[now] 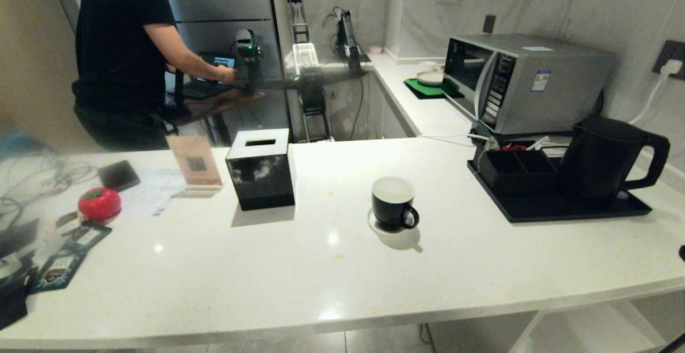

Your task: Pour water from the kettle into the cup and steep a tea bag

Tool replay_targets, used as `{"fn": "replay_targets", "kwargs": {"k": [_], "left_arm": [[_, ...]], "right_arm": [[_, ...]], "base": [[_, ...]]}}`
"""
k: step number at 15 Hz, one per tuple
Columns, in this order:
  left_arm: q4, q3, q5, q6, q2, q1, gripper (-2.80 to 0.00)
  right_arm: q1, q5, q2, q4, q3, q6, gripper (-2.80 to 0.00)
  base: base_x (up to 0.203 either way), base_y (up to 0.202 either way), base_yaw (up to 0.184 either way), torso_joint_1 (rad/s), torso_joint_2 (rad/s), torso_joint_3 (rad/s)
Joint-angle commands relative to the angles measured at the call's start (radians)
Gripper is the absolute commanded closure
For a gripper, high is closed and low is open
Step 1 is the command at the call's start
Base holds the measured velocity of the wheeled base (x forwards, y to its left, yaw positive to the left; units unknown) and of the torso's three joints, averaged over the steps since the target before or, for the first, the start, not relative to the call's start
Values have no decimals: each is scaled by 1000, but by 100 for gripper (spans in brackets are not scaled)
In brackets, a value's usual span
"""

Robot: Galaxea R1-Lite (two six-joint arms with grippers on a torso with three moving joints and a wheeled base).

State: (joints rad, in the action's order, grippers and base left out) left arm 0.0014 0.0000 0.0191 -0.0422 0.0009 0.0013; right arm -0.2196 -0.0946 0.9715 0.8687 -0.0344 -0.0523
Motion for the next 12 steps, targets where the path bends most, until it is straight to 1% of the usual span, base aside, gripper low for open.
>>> {"fn": "replay_targets", "kwargs": {"k": [1, 3, 4, 10, 12], "left_arm": [[0, 0, 1, -1, 1, 0, 0], [0, 0, 1, -1, 1, 0, 0], [0, 0, 1, -1, 1, 0, 0], [0, 0, 1, -1, 1, 0, 0], [0, 0, 1, -1, 1, 0, 0]], "right_arm": [[77, 12, -132, -14, 26, 3, 0], [126, 24, -253, -102, 31, 8, 0], [140, 27, -329, -175, 32, 9, 0], [178, 31, -715, -599, 34, 9, 0], [199, 40, -819, -702, 34, 7, 0]], "base": [[0, 0, 0, 0, 0, 0], [0, 0, 0, 0, 0, 0], [0, 0, 0, 0, 0, 0], [0, 0, 0, 0, 0, 0], [0, 0, 0, 0, 0, 0]]}}
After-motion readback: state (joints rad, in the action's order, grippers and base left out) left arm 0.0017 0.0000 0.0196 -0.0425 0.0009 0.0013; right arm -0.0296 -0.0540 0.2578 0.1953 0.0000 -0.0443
